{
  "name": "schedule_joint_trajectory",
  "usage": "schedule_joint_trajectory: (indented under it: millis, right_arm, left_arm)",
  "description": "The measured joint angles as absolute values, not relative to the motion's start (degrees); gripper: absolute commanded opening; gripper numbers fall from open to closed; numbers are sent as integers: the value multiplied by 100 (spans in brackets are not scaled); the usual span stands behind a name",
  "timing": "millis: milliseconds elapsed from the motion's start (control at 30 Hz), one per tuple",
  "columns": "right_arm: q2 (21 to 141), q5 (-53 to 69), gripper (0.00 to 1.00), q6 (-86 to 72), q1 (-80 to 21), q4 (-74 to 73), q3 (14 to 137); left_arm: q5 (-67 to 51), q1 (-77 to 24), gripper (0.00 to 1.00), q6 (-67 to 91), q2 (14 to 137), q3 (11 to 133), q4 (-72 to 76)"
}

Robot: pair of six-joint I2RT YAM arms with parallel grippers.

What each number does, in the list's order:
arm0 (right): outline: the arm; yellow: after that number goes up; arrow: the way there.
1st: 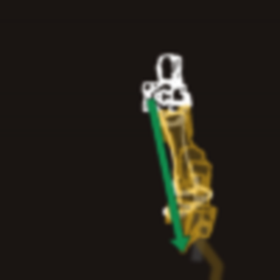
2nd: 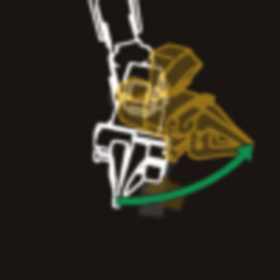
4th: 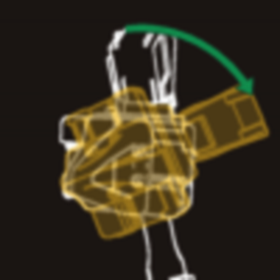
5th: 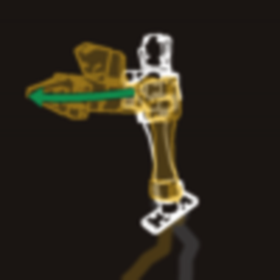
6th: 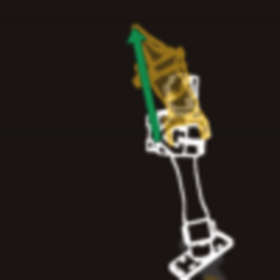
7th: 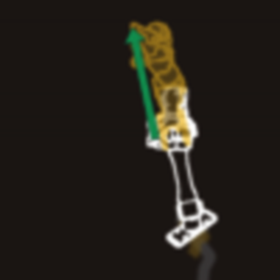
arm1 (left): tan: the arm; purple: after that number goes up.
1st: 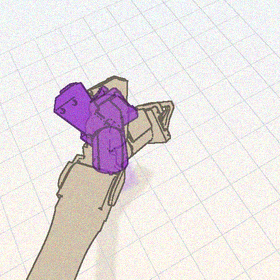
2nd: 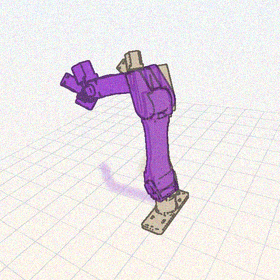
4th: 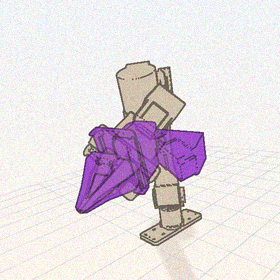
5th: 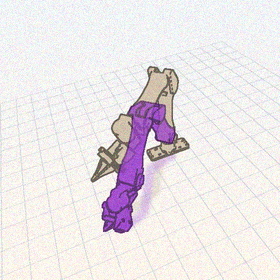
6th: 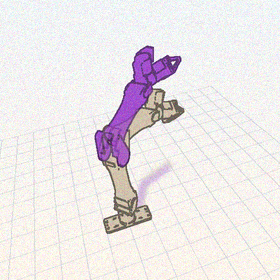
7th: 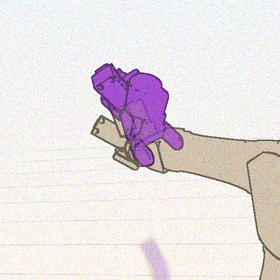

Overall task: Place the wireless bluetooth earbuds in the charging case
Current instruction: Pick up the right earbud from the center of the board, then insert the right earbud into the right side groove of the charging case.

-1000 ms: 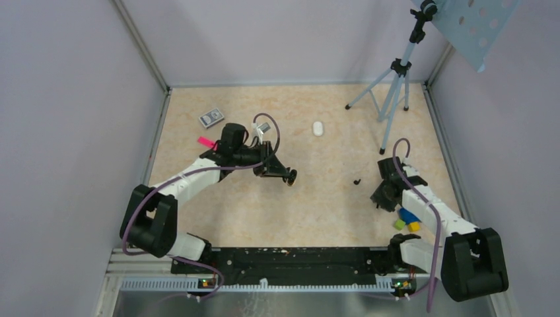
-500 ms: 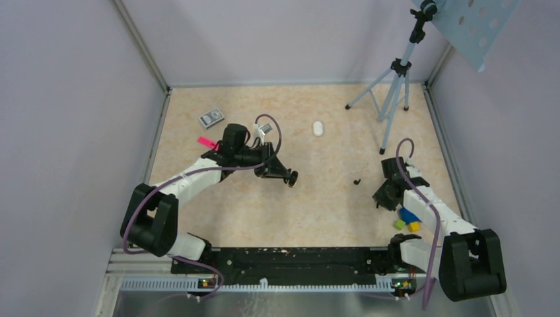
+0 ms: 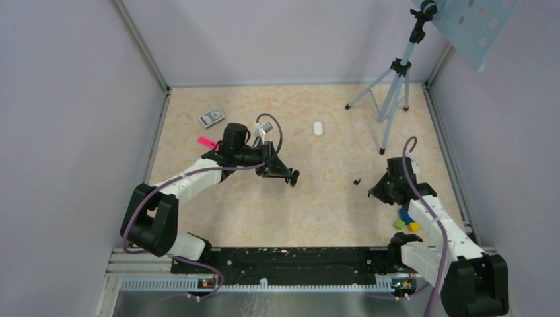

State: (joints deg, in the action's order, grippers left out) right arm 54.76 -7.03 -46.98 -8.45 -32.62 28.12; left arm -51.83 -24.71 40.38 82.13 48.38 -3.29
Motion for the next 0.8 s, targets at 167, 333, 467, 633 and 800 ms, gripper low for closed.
schedule_joint_trajectory:
  millis: [167, 333, 467, 633, 800]
  right_arm:
    - [4954, 438, 0, -4560, -851, -2281, 2740]
    - [4646, 1118, 0, -4431, -1594, -1162, 2724]
    - [4628, 1278, 0, -4327, -2552, -506, 2928]
    - [4781, 1232, 0, -4252, -3159, 185, 3122]
    - [5186, 1188, 0, -3916, -3675, 301, 3494]
  left_arm:
    - [-5419, -2508, 0, 4056, 8215, 4831, -89]
    - [-5756, -2552, 0, 4348, 8346, 4831, 368]
    - [-5852, -2556, 0, 4595, 8414, 4827, 659]
    - [-5800, -2556, 0, 4733, 8414, 4827, 744]
    - [-5529, -2556, 0, 4733, 8392, 4831, 454]
